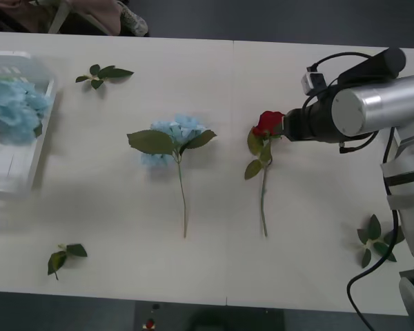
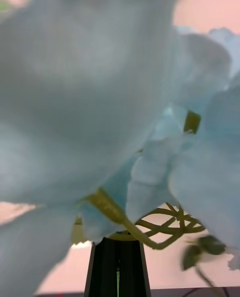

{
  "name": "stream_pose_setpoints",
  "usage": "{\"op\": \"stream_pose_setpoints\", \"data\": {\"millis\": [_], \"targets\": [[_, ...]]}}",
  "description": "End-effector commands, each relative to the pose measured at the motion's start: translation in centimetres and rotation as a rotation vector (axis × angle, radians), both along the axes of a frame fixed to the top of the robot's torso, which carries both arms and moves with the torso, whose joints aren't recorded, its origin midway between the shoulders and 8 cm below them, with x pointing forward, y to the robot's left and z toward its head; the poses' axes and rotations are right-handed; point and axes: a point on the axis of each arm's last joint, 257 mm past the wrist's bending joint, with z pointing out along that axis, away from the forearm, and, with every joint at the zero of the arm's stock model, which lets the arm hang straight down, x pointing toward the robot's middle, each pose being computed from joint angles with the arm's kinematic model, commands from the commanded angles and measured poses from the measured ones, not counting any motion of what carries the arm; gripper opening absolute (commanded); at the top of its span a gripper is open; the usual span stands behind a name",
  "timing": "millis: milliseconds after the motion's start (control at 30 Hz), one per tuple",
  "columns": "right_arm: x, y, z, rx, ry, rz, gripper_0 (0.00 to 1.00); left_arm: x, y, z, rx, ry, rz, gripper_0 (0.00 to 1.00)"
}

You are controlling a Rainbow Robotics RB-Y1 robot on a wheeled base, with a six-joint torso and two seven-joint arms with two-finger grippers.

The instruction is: Put the red flowers into the right box and the blue flowers into the left box

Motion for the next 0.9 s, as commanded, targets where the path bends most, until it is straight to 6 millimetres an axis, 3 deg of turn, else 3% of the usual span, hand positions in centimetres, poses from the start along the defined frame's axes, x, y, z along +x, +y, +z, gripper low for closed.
{"op": "stream_pose_setpoints", "data": {"millis": [33,133,367,400,467,600,767,900], "targets": [[1.5,0.8,0.3,-0.004,-0.027,-0.009,1.0,0.7,7.1,0.9,0.15,0.009,-0.038,0.0],[1.7,0.8,-1.0,-0.009,-0.017,-0.017,1.0,1.9,10.8,0.5,0.191,-0.026,-0.032,0.0],[1.9,1.0,-2.9,-0.046,-0.016,-0.009,1.0,3.2,13.9,-0.2,0.238,-0.059,-0.004,0.02],[2.0,1.0,-3.2,-0.058,-0.021,-0.009,1.0,3.4,14.2,-0.2,0.249,-0.066,0.0,0.16],[2.0,1.0,-3.6,-0.084,-0.024,-0.006,1.0,3.6,14.4,0.0,0.268,-0.07,0.002,0.37],[1.8,1.6,-4.2,-0.089,-0.016,-0.006,1.0,3.5,14.7,-0.3,0.289,-0.058,0.006,0.63],[1.6,1.9,-4.9,-0.098,-0.009,-0.012,1.0,3.7,14.1,-0.4,0.265,-0.065,-0.009,0.72],[1.6,2.1,-5.2,-0.105,-0.008,-0.018,1.0,4.0,11.3,-0.3,0.165,-0.085,-0.065,0.75]]}}
